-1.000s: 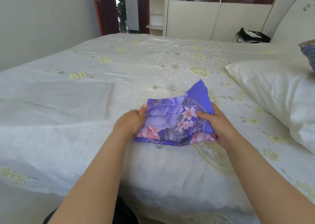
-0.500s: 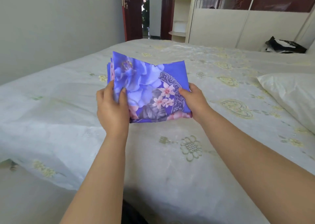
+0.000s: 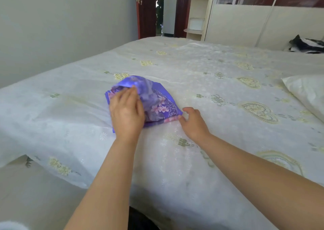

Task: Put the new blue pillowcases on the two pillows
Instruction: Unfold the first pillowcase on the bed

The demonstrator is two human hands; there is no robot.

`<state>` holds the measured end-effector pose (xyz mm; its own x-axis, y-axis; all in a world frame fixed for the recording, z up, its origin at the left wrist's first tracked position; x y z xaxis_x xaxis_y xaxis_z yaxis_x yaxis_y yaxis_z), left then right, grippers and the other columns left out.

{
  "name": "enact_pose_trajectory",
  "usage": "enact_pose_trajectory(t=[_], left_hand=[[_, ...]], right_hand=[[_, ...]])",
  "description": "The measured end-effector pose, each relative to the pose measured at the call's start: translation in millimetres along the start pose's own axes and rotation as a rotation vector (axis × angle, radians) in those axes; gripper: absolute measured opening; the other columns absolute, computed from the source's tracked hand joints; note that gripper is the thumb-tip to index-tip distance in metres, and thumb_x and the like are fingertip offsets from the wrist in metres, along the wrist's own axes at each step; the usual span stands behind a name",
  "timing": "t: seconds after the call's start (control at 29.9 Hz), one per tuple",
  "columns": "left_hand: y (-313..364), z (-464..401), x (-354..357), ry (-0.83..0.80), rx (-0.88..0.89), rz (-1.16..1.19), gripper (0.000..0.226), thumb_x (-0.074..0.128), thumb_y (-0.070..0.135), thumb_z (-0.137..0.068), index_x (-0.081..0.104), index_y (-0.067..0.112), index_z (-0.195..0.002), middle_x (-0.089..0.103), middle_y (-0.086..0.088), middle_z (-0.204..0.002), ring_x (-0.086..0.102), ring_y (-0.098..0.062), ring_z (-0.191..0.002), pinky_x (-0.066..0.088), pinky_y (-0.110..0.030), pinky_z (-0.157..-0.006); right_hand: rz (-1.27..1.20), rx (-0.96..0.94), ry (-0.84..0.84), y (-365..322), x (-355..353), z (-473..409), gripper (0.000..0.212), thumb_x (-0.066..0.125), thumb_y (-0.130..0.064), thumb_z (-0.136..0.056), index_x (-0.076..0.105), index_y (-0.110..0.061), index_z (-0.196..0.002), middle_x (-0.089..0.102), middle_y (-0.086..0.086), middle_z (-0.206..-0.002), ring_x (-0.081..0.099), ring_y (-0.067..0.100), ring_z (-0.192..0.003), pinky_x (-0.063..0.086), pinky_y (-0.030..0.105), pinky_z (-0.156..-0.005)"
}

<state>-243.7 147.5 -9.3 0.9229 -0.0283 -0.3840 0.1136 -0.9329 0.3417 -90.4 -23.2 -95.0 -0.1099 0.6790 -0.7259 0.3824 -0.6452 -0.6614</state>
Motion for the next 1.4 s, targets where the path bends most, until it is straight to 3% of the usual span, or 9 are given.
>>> enact_pose_trajectory(t=[0.13, 0.3, 0.47, 0.67, 0.83, 1.0, 1.14, 1.27, 1.4], left_hand=[[83.4, 18.4, 11.0, -0.26, 0.166, 0.102, 0.023, 0.05, 0.016, -0.086, 0.068, 0.015, -0.1, 0.063, -0.002, -0.095, 0.059, -0.026, -0.076, 0.038, -0.029, -0.05], [135.7, 53.6, 31.8, -0.516, 0.23, 0.256, 0.028, 0.043, 0.019, -0.087, 0.067, 0.02, -0.101, 0.065, 0.0, -0.093, 0.062, -0.026, -0.081, 0.042, -0.03, -0.054], [134.7, 66.6, 32.0, -0.561, -0.164, 0.488, 0.018, 0.052, 0.022, -0.09, 0.049, 0.021, -0.107, 0.064, 0.007, -0.098, 0.062, -0.02, -0.084, 0.05, -0.038, -0.072], [94.8, 69.2, 29.1, -0.539, -0.449, 0.235, 0.059, 0.064, 0.034, -0.085, 0.029, 0.02, -0.13, 0.068, 0.004, -0.093, 0.063, -0.026, -0.09, 0.049, -0.036, -0.068], [85.6, 78.1, 33.6, -0.736, -0.32, 0.006, 0.014, 0.059, 0.034, -0.087, 0.062, 0.02, -0.083, 0.067, -0.008, -0.095, 0.061, -0.03, -0.092, 0.043, -0.032, -0.069], [131.3, 72.5, -2.4, -0.491, -0.269, 0.231, 0.019, 0.053, 0.028, -0.093, 0.064, 0.016, -0.083, 0.068, -0.01, -0.08, 0.061, -0.032, -0.081, 0.042, -0.033, -0.063], [117.7, 50.5, -2.0, -0.434, -0.609, 0.551, 0.015, 0.05, 0.029, -0.09, 0.056, 0.023, -0.079, 0.063, 0.003, -0.078, 0.061, -0.026, -0.078, 0.052, -0.037, -0.075], [160.6, 36.2, 7.9, -0.691, -0.847, 0.899, 0.022, 0.041, 0.02, -0.097, 0.051, 0.021, -0.077, 0.057, -0.004, -0.078, 0.051, -0.021, -0.07, 0.046, -0.034, -0.067], [206.3, 21.9, -12.9, -1.028, -0.671, 1.029, 0.018, 0.066, 0.033, -0.085, 0.059, 0.019, -0.077, 0.065, -0.003, -0.076, 0.058, -0.017, -0.069, 0.047, -0.03, -0.07]], right_hand=[[-0.628, 0.042, 0.132, -19.1, -54.4, 34.3, 0.035, 0.042, -0.039, -0.099, 0.063, -0.012, -0.094, 0.065, 0.003, -0.083, 0.064, 0.018, -0.072, 0.052, 0.032, -0.07], [-0.756, 0.101, -0.098, -25.7, -68.4, 72.8, 0.022, 0.058, -0.026, -0.093, 0.065, -0.009, -0.082, 0.061, 0.006, -0.07, 0.062, 0.016, -0.063, 0.056, 0.03, -0.056], [-1.041, 0.271, 0.03, 20.4, -92.4, 87.0, 0.021, 0.05, -0.023, -0.098, 0.062, -0.008, -0.09, 0.068, 0.013, -0.087, 0.067, 0.023, -0.078, 0.056, 0.029, -0.071], [-1.427, 0.288, -0.154, 15.3, -94.3, 105.4, 0.034, 0.036, -0.024, -0.101, 0.057, -0.001, -0.115, 0.068, 0.017, -0.1, 0.068, 0.025, -0.084, 0.056, 0.034, -0.075], [-1.244, 0.202, -0.41, -3.0, -134.3, 126.9, 0.032, 0.053, -0.024, -0.086, 0.059, -0.005, -0.112, 0.066, 0.014, -0.098, 0.065, 0.023, -0.086, 0.052, 0.032, -0.08], [-0.941, 0.098, -0.415, 10.9, -194.9, 150.2, 0.029, 0.052, 0.011, -0.079, 0.07, -0.007, -0.093, 0.069, 0.012, -0.09, 0.068, 0.02, -0.078, 0.054, 0.026, -0.07], [-0.233, 0.006, -0.086, 29.7, -237.8, 145.0, 0.022, 0.069, 0.001, -0.076, 0.067, -0.019, -0.085, 0.066, -0.003, -0.08, 0.06, 0.012, -0.075, 0.046, 0.016, -0.066], [0.165, -0.054, 0.226, 29.5, -287.1, 149.2, 0.022, 0.056, -0.015, -0.088, 0.055, -0.027, -0.07, 0.057, -0.006, -0.071, 0.054, 0.017, -0.069, 0.043, 0.032, -0.066], [-0.753, 0.19, 0.149, 49.1, -306.9, 151.3, 0.015, 0.049, -0.006, -0.094, 0.062, -0.01, -0.087, 0.064, 0.01, -0.078, 0.061, 0.022, -0.068, 0.051, 0.027, -0.061]])
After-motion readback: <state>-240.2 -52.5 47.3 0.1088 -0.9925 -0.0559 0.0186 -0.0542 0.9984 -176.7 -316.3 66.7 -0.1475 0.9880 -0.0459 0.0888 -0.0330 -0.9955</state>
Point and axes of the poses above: each hand's wrist, its own z-axis away from the middle knuckle, its own x-axis out of the palm, y = z × x, the point moved 8 cm from there along -z, towards the middle knuckle
